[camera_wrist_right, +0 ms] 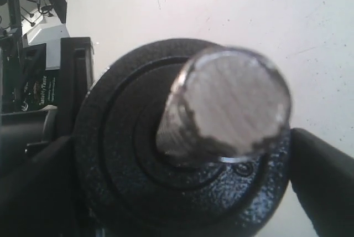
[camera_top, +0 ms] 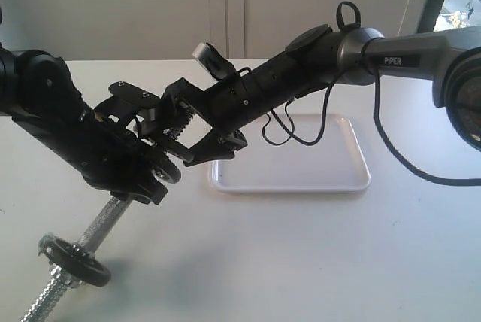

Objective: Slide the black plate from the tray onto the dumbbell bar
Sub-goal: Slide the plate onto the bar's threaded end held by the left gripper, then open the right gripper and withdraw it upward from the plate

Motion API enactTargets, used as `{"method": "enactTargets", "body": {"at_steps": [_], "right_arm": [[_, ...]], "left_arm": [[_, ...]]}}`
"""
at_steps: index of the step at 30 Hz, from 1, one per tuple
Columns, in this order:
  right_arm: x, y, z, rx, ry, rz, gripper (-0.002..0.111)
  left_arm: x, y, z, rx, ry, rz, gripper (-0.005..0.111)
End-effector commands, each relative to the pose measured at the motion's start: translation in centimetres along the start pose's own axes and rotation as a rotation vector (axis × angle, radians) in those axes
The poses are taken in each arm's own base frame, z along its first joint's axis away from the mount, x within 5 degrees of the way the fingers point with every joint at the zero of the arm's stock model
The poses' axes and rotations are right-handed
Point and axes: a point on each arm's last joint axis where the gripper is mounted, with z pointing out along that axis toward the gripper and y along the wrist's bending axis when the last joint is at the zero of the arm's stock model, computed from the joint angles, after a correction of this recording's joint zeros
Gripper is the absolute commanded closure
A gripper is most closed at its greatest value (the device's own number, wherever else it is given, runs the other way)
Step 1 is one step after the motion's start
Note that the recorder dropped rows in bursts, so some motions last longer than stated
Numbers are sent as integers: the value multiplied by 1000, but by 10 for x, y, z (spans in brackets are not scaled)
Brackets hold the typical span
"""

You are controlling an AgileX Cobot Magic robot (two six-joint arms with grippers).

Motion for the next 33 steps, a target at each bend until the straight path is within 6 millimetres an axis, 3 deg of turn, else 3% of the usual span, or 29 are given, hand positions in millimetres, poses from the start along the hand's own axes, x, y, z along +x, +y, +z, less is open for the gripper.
{"method": "enactTargets", "body": {"at_steps": [1, 24, 33], "right_arm": [[8, 18, 6, -44, 72, -142, 5], [7, 2, -9, 47, 93, -32, 5], [-2, -17, -40, 61, 20, 19, 5]], "left_arm": [[-18, -5, -23, -1, -146, -29, 107], [-18, -5, -24, -6, -157, -33, 107], [-21, -4, -24, -15, -182, -55, 107]]}}
